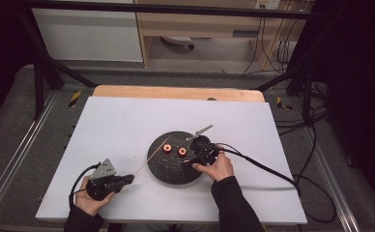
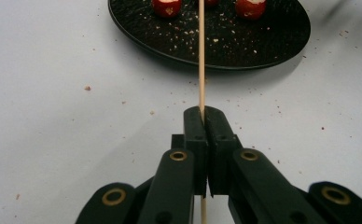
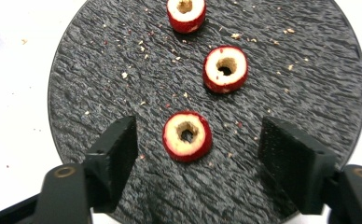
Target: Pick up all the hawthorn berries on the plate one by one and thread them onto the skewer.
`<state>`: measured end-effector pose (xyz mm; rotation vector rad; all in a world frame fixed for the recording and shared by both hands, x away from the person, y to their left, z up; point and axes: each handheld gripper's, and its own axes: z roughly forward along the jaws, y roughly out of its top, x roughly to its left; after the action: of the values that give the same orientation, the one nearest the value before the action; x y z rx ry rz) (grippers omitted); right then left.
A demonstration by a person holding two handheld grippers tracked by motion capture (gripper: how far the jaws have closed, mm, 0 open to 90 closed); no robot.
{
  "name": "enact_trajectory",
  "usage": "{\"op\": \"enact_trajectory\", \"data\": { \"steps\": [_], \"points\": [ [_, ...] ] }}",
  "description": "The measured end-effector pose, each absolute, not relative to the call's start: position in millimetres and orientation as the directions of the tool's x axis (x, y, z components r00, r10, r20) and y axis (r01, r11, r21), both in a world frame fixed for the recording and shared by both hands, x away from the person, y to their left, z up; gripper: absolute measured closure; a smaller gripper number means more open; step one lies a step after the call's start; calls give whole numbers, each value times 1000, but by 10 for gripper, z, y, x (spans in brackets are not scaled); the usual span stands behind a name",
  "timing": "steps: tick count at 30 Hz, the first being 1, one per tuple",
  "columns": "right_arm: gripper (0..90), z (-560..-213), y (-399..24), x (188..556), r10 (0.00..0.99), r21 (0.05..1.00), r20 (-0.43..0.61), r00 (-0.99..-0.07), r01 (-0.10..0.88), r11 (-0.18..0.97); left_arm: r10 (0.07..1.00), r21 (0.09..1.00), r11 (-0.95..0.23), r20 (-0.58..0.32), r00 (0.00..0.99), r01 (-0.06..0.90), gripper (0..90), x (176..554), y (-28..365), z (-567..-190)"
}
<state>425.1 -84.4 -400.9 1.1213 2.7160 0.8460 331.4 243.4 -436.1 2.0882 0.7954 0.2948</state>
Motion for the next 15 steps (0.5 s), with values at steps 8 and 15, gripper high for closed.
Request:
{"op": "enact_trajectory", "data": {
  "steps": [8,15],
  "points": [
    [422,-4039,-765,4330,670,476,137,-730,642,601,636,793,-431,-71,769,430,883,3313,2429,-4356],
    [513,-4061,-712,4390,659,425,151,-736,651,629,634,793,-432,-72,770,430,883,3316,2423,-4353]
  ]
}}
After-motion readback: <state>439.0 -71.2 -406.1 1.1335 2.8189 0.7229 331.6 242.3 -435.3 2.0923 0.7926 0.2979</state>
